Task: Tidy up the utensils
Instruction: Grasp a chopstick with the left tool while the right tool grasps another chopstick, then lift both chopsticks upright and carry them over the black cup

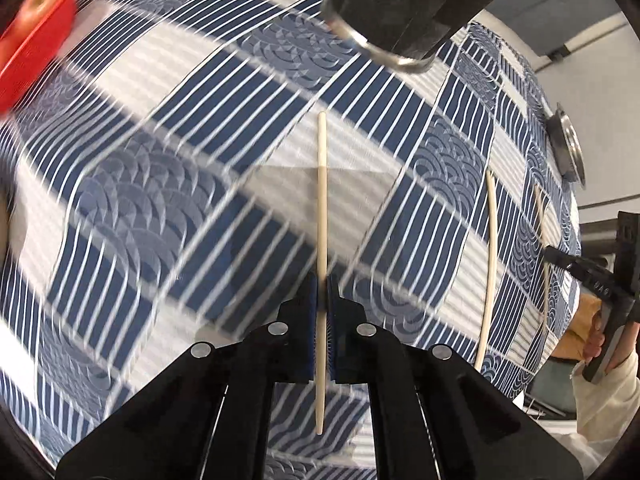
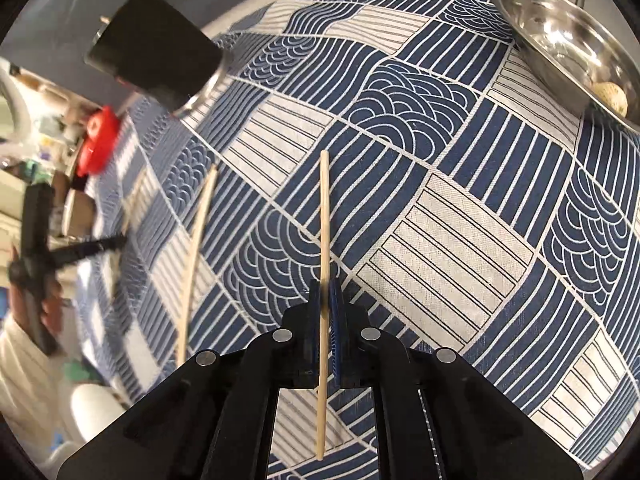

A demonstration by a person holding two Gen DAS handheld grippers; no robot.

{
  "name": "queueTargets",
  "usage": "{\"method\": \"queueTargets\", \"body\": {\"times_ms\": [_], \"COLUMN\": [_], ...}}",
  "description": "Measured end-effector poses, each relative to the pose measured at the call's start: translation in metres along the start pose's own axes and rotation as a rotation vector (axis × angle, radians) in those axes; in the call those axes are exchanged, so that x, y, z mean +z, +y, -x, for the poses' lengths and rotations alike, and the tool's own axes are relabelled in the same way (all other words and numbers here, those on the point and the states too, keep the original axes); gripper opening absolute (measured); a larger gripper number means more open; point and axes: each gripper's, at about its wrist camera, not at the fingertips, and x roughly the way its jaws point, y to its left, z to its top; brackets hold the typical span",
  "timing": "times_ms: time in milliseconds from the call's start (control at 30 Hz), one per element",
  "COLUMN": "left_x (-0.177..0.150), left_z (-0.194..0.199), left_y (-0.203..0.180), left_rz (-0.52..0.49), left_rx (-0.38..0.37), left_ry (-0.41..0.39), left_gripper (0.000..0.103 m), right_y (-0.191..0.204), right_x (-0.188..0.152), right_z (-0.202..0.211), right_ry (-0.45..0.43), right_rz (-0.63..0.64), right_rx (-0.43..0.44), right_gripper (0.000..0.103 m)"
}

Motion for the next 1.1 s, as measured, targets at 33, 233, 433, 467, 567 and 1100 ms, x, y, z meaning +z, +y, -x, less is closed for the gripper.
{"method": "queueTargets", "body": {"times_ms": [33,233,433,467,567,1100], "left_x": [-0.008,-0.032,-0.054,-0.057,-0.066,-0.103], "left_z": [0.003,0.015,0.037,0.038,0.035,0.038], "left_y": [0.001,-0.006,-0.001,-0.003,-0.011,-0.046], "left_rz": [0.015,0.048,0.121,0.13,0.154,0.302], "left_rx": [0.006,0.075,0.095,0.101,0.118,0.135], "left_ry": [0.002,-0.013,-0.048,-0.048,-0.058,-0.167], "left_gripper": [0.005,0.005,0.005,0.005,0.005,0.005], "right_y": [0.006,0.006,0.004,-0.001,-0.013,-0.053], "right_x": [-0.006,0.012,0.029,0.032,0.037,0.048], "right_z": [0.002,0.01,0.022,0.025,0.034,0.062], "right_ry": [0.003,-0.008,-0.066,-0.067,-0.078,-0.078], "right_rz": [0.013,0.067,0.05,0.017,-0.03,-0.016], "right_rx": [0.0,0.05,0.181,0.232,0.292,0.45], "right_gripper": [0.004,0.004,0.004,0.004,0.004,0.005]}}
